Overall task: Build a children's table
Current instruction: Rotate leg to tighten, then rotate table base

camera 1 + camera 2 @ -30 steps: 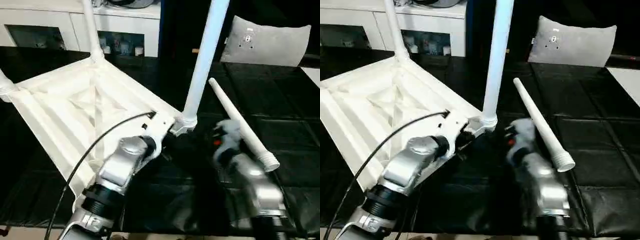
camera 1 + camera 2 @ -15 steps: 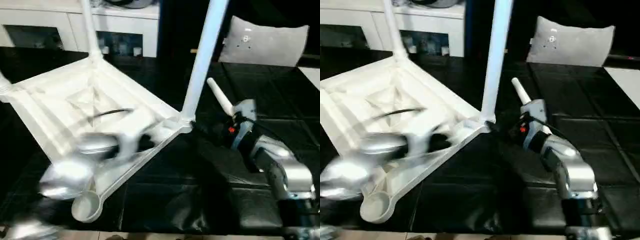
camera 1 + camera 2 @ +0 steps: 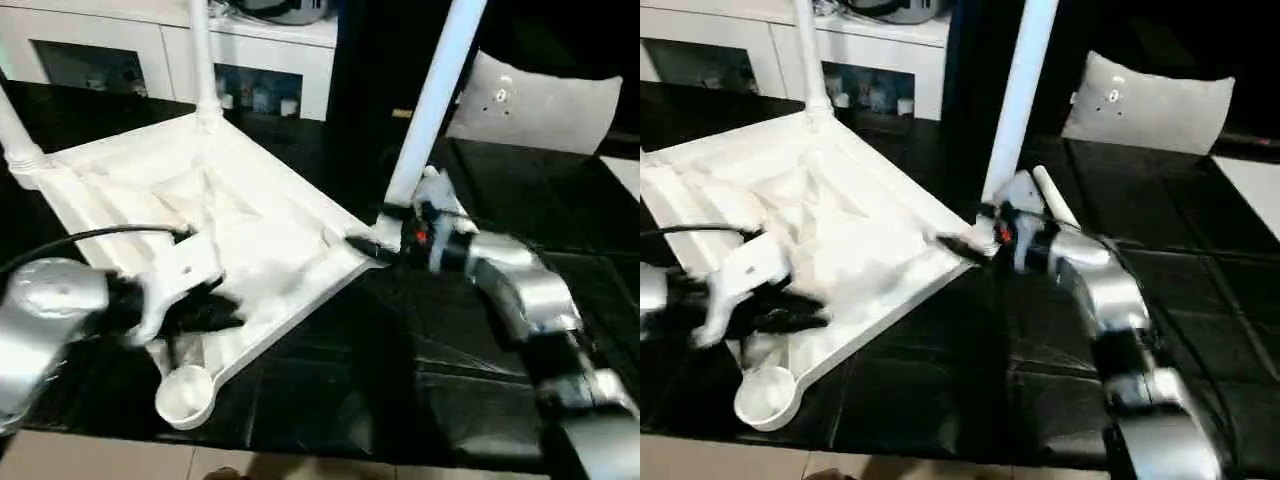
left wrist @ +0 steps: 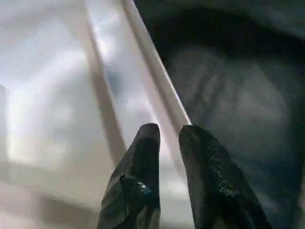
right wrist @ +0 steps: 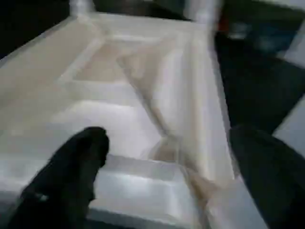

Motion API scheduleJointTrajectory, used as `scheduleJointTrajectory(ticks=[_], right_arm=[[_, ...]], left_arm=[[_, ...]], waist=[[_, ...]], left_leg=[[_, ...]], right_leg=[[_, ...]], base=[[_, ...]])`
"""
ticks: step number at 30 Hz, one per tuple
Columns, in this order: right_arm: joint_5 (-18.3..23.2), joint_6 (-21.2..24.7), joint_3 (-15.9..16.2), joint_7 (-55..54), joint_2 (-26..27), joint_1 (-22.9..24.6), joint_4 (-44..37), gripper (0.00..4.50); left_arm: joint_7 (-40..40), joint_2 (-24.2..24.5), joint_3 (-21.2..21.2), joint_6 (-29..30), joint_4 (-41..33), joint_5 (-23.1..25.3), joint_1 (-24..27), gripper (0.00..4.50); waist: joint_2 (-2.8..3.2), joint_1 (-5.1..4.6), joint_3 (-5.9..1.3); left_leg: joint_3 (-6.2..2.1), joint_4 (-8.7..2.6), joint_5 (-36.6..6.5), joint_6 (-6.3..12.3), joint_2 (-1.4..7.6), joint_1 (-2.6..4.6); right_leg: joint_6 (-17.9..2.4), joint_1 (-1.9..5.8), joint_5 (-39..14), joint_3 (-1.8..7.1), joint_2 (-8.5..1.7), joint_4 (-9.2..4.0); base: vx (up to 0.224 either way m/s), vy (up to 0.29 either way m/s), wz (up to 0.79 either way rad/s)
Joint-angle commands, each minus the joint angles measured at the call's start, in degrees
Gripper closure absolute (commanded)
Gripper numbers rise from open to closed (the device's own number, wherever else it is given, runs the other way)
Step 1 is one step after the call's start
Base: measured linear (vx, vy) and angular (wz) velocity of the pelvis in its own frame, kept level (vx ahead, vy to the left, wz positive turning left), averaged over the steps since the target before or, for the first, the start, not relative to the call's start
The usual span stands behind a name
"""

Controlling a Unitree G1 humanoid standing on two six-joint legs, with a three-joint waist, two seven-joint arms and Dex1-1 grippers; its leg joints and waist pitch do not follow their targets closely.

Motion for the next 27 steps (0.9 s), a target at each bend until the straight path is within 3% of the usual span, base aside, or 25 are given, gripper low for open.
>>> scheduleJointTrajectory(ticks=[1, 2, 7, 9, 11, 14, 16, 19, 20, 22, 23, 24, 26, 27], right_arm=[[-3.41, -3.46, -2.72, -8.28, -2.05, -2.17, 6.04, 0.00], [-3.95, -4.11, -2.91, -9.72, -2.31, -2.41, 6.95, 0.00], [-4.57, -8.16, -4.25, -11.17, -2.76, -1.07, 7.98, 0.00], [-3.89, -9.19, -3.88, -8.33, -2.29, 0.33, 6.77, 0.00], [-2.54, -8.23, -2.99, -4.72, -2.08, 1.94, 4.77, 0.00], [-0.58, -7.51, -0.52, -0.33, -2.22, 7.33, -2.14, 0.00], [0.63, -6.92, 0.69, 1.57, -2.95, 11.01, -6.85, 0.00], [0.79, -5.92, 1.66, 2.49, -3.79, 14.94, -12.08, 0.00], [0.69, -5.90, 1.79, 2.55, -3.89, 15.26, -12.48, 0.00], [-0.34, -5.44, 3.21, 3.77, -5.08, 17.45, -15.61, 0.00], [-0.75, -4.52, 3.84, 4.15, -5.77, 19.24, -18.09, 0.00], [0.38, -2.23, 4.82, 6.47, -7.25, 21.59, -22.05, 0.00], [0.95, -1.54, 5.03, 7.39, -7.71, 22.29, -23.33, 0.00], [1.40, -0.91, 5.18, 7.90, -8.12, 23.05, -24.72, 0.00]], left_arm=[[-1.26, 3.70, 1.71, -1.15, -0.60, 0.62, 1.40, 3.22], [-1.30, 4.62, 2.01, -1.56, -0.30, 0.98, 1.71, 3.18], [-2.85, 9.38, 2.22, -6.54, 2.25, 3.57, 2.34, 2.64], [-3.61, 9.33, 1.46, -8.79, 2.95, 3.82, 1.30, 2.39], [-3.66, 8.55, 0.49, -10.02, 3.59, 3.61, 0.02, 2.34], [-4.60, 7.07, -3.08, -14.52, 6.34, 4.40, -3.52, 2.00], [-6.08, 7.12, -5.93, -19.74, 9.72, 6.85, -5.85, 1.89], [-8.53, 7.16, -8.70, -25.30, 13.82, 9.79, -7.90, 1.60], [-8.76, 7.18, -8.96, -25.79, 14.19, 10.09, -8.08, 1.60], [-10.28, 7.25, -10.95, -28.79, 16.75, 12.16, -9.29, 1.60], [-11.70, 7.43, -12.86, -30.89, 18.56, 13.94, -10.42, 1.60], [-12.29, 6.36, -15.50, -33.84, 21.71, 16.23, -12.59, 1.60], [-12.14, 5.81, -16.30, -34.77, 22.82, 16.86, -13.38, 1.60], [-12.19, 5.37, -17.07, -35.95, 24.01, 17.20, -14.18, 1.60]], waist=[[0.94, 0.11, -3.43], [0.85, -0.04, -3.40], [0.91, 1.01, -3.52], [1.27, 1.12, -3.52], [1.00, 1.07, -3.62], [1.05, 1.36, -3.60], [1.63, 1.20, -3.46], [1.58, 1.15, -3.42], [1.86, 1.34, -3.41], [1.65, 1.29, -3.39], [2.22, 1.13, -3.36], [2.36, 1.21, -3.39], [2.24, 1.18, -3.30], [2.59, 1.18, -3.42]], left_leg=[[-0.49, -4.17, -11.52, -2.95, 2.60, 1.44], [-0.50, -4.20, -11.67, -2.95, 2.51, 1.24], [-0.39, -4.18, -10.68, -2.82, 2.54, 1.36], [-0.47, -4.21, -10.04, -2.56, 2.54, 1.18], [-0.48, -4.17, -9.60, -2.27, 2.50, 1.02], [-0.52, -4.17, -9.78, -1.51, 2.60, 1.08], [-0.67, -4.34, -11.17, -1.95, 2.62, 1.11], [-0.79, -4.50, -12.10, -2.29, 2.73, 1.17], [-0.83, -4.52, -12.44, -2.33, 2.70, 1.27], [-0.82, -4.58, -12.99, -2.58, 2.76, 1.27], [-0.90, -4.67, -13.42, -2.81, 2.75, 1.33], [-0.90, -4.66, -14.31, -2.74, 2.79, 1.48], [-0.92, -4.71, -14.70, -2.65, 2.80, 1.40], [-1.02, -4.67, -15.18, -2.67, 2.84, 1.45]], right_leg=[[-11.14, 1.33, -14.37, 2.76, -4.42, -4.39], [-11.03, 1.43, -14.29, 2.75, -4.27, -4.32], [-10.04, 1.52, -10.62, 2.78, -3.93, -4.07], [-10.57, 1.75, -7.92, 2.82, -3.99, -3.74], [-11.17, 2.04, -6.54, 2.77, -3.98, -3.65], [-11.21, 2.16, -6.65, 2.79, -4.10, -3.78], [-10.71, 2.08, -7.69, 2.81, -4.03, -3.92], [-10.38, 2.07, -9.17, 2.83, -4.09, -4.10], [-10.14, 2.03, -9.84, 2.82, -4.09, -4.24], [-9.86, 2.04, -10.40, 2.87, -4.12, -4.27], [-9.92, 1.95, -10.11, 2.89, -4.06, -4.37], [-10.15, 1.93, -9.93, 2.92, -4.07, -4.35], [-10.09, 2.00, -10.20, 2.94, -4.06, -4.41], [-10.74, 2.03, -9.63, 2.89, -4.20, -4.30]], base=[[0.000, 0.000, 0.00], [0.000, 0.000, 0.00], [0.000, 0.000, 0.00], [0.000, 0.000, 0.00], [0.000, 0.000, 0.00], [0.000, 0.000, 0.00], [0.000, 0.000, 0.00], [0.000, 0.000, 0.00], [0.000, 0.000, 0.00], [0.000, 0.000, 0.00], [0.000, 0.000, 0.00], [0.000, 0.000, 0.00], [0.000, 0.000, 0.00], [0.000, 0.000, 0.00]])
